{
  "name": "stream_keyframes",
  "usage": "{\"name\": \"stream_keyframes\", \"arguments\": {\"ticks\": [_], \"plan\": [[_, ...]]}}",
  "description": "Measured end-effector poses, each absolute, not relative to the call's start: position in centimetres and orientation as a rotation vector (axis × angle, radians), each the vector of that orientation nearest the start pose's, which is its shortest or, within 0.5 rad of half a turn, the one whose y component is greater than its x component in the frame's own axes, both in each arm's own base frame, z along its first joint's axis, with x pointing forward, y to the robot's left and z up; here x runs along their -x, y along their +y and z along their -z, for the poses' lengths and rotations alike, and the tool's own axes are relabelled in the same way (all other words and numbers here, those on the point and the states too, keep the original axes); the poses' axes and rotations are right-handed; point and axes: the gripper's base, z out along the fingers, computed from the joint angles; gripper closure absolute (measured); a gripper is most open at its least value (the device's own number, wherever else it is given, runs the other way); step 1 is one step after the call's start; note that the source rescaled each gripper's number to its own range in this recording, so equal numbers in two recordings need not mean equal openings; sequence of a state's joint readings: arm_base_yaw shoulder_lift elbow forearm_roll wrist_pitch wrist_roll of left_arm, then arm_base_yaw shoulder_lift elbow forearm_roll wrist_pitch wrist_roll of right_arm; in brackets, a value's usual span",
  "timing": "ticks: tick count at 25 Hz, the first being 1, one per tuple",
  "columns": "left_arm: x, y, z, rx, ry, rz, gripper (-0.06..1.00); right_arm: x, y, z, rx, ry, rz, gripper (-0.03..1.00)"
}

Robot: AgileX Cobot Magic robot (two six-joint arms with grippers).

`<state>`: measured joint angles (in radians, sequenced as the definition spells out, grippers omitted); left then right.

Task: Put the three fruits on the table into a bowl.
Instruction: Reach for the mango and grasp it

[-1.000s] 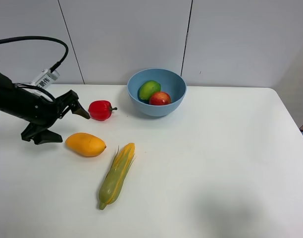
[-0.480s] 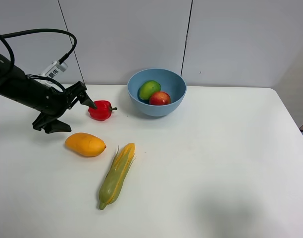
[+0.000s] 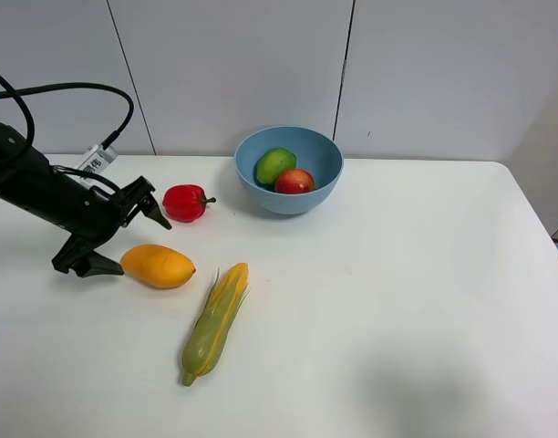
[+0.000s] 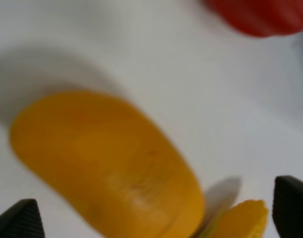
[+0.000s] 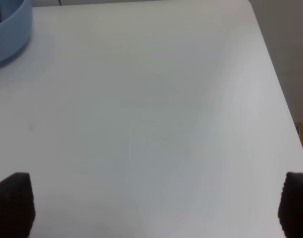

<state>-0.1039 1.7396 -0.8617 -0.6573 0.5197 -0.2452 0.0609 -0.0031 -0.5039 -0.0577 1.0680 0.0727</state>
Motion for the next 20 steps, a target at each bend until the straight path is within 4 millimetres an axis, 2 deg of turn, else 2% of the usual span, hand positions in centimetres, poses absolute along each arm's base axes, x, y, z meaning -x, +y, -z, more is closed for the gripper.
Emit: {"name": "stream_keyframes", "arguments": {"ticks": [3, 8, 20], "plan": [[-29.7, -5.9, -13.9, 1.065, 2.782, 0.617, 0.2, 0.6, -0.5, -27.8, -0.015, 2.043, -0.015, -0.02], [-29.8, -6.1, -12.3, 1.162, 2.812, 0.598, 0.35, 0.6, -0.5, -27.8, -0.015, 2.043, -0.015, -0.02], [-32.4, -6.4, -11.5, 1.165, 2.79, 0.598, 0.37, 0.6, -0.5, -27.8, -0.015, 2.043, -0.015, -0.02]]}}
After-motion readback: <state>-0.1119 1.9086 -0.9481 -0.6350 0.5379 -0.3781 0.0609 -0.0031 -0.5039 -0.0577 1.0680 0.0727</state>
